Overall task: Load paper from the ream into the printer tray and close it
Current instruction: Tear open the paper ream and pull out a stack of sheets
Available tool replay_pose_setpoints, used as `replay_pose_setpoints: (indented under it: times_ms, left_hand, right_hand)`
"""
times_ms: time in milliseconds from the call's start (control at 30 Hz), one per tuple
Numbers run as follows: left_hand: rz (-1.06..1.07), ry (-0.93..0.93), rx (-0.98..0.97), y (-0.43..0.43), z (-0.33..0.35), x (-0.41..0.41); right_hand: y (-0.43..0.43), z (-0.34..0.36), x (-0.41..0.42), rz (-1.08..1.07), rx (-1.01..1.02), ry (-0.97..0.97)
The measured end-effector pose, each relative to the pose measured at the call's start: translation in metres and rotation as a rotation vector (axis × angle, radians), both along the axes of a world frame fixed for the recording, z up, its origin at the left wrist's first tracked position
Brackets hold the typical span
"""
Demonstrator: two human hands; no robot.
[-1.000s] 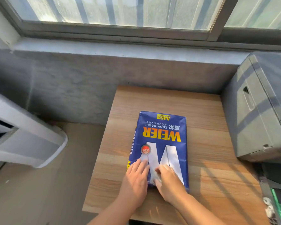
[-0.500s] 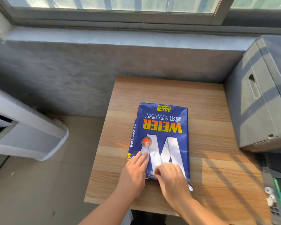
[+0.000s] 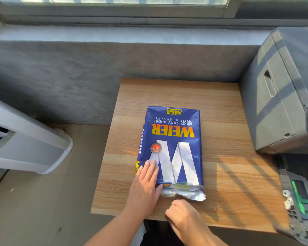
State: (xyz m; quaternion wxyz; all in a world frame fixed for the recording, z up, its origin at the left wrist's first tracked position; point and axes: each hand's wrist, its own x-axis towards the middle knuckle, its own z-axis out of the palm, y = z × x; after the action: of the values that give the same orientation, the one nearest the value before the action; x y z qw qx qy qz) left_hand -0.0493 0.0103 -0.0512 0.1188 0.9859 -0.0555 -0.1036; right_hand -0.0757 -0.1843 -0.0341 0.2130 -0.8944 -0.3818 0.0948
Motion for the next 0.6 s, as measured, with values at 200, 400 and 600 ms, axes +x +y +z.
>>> replay_pose_setpoints:
  times_ms: [200,400,600]
  left_hand:
    - [0.01,0.018,0.017,-0.001,0.0,-0.005]
    - [0.042,0.059,0.078,0.003,0.008,-0.012]
    - [0.046,0.095,0.075,0.004,0.005,-0.015]
  right_hand:
    - [-0.016,0.024,0.011,-1.158,0.286,0.572]
    - [-0.013,0.018,0.027,-1.329,0.241,0.619]
    - [-0.003,0.022,0.023,-1.324,0.183,0.506]
